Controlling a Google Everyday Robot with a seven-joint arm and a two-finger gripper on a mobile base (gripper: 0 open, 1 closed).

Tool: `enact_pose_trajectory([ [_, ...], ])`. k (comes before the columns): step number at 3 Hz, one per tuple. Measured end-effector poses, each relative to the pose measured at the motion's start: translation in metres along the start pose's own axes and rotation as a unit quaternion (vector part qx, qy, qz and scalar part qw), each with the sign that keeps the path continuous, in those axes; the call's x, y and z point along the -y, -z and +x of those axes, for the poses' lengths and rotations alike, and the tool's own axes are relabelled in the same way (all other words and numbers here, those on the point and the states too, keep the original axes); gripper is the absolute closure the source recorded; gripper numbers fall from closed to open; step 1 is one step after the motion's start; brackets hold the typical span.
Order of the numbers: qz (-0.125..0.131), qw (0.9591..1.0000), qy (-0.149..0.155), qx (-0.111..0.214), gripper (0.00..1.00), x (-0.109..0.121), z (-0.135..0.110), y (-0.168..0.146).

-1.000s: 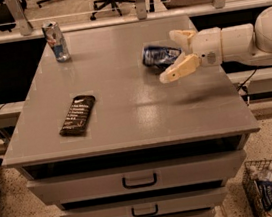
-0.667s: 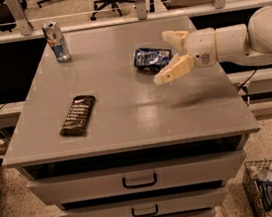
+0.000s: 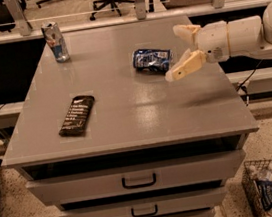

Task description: Knock pepsi can over

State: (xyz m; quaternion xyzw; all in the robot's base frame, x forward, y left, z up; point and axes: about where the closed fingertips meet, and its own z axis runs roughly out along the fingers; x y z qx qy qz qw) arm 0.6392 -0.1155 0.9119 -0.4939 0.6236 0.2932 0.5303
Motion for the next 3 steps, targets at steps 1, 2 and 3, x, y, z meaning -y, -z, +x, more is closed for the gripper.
enact_pose_trajectory([
  [1, 0.029, 0.9977, 0.042, -0.044, 0.0, 0.016, -0.008, 0.044],
  [2, 0.062, 0.9914, 0.079, -0.085, 0.0, 0.033, -0.022, 0.094],
  [3, 0.065, 0.991, 0.081, -0.085, 0.0, 0.036, -0.024, 0.097],
])
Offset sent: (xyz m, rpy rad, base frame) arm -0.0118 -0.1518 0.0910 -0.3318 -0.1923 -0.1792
